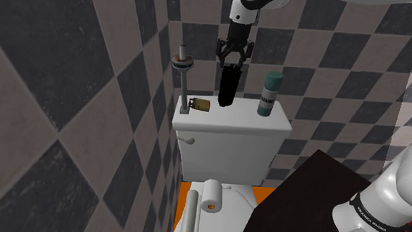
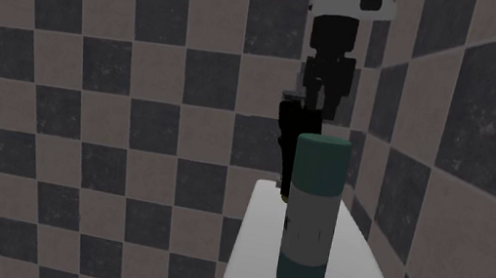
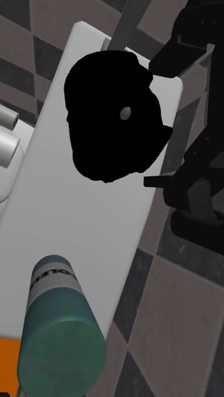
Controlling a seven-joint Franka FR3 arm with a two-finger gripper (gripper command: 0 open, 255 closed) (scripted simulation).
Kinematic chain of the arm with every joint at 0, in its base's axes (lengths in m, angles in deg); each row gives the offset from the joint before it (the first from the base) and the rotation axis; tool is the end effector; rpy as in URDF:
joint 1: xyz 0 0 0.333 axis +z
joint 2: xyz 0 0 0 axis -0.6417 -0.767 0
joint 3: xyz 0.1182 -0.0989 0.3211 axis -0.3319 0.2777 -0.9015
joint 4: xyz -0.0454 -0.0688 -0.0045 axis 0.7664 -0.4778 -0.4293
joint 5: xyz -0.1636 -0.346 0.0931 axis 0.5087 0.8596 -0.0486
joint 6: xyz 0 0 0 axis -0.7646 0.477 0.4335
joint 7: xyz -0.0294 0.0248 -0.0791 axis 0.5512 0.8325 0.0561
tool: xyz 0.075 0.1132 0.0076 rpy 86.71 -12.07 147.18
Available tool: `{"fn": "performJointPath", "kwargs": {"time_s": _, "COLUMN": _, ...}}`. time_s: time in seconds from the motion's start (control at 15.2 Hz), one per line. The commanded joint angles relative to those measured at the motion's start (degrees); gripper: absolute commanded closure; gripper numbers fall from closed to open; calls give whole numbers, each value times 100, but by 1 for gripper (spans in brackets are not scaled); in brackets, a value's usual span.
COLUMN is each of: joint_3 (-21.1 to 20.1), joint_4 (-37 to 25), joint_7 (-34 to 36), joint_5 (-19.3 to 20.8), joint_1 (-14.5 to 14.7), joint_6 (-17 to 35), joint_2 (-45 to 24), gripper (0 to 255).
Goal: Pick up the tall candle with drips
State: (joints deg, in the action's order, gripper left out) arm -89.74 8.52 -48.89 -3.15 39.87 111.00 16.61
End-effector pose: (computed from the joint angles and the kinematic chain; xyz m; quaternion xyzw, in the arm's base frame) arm 0.6221 0.0757 0.5493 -0.9817 0.1848 -0.0181 0.0412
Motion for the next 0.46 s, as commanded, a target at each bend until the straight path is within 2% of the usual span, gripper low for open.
{"fn": "performJointPath", "kwargs": {"time_s": 0.0, "joint_3": 1, "joint_4": -156, "joint_7": 6, "joint_5": 2, "joint_1": -2, "joint_6": -152, "joint_2": -1, "gripper": 255}}
{"fn": "performJointPath", "kwargs": {"time_s": 0.4, "joint_3": 0, "joint_4": -521, "joint_7": 27, "joint_5": 9, "joint_1": 2, "joint_6": -483, "joint_2": -34, "gripper": 255}}
